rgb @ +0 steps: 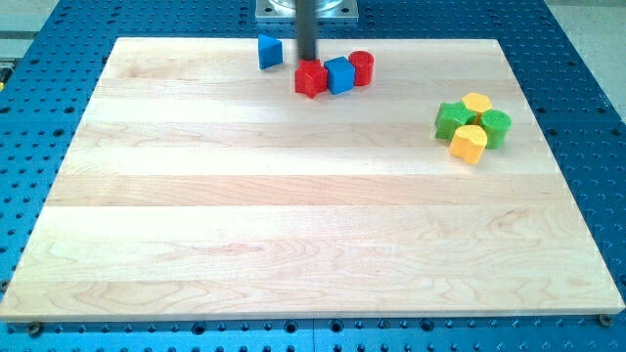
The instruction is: Slide the triangle to the left of the red star
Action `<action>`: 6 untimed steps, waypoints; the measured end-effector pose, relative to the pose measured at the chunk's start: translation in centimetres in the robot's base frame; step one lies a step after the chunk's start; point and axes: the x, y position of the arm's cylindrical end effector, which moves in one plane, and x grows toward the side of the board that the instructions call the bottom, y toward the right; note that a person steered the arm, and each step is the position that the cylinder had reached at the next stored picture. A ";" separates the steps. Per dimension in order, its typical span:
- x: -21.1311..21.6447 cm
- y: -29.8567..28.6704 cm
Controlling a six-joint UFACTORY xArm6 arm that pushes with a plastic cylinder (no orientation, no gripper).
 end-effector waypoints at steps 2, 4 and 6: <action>-3.0 -11.0; -1.9 -5.9; 0.6 -13.9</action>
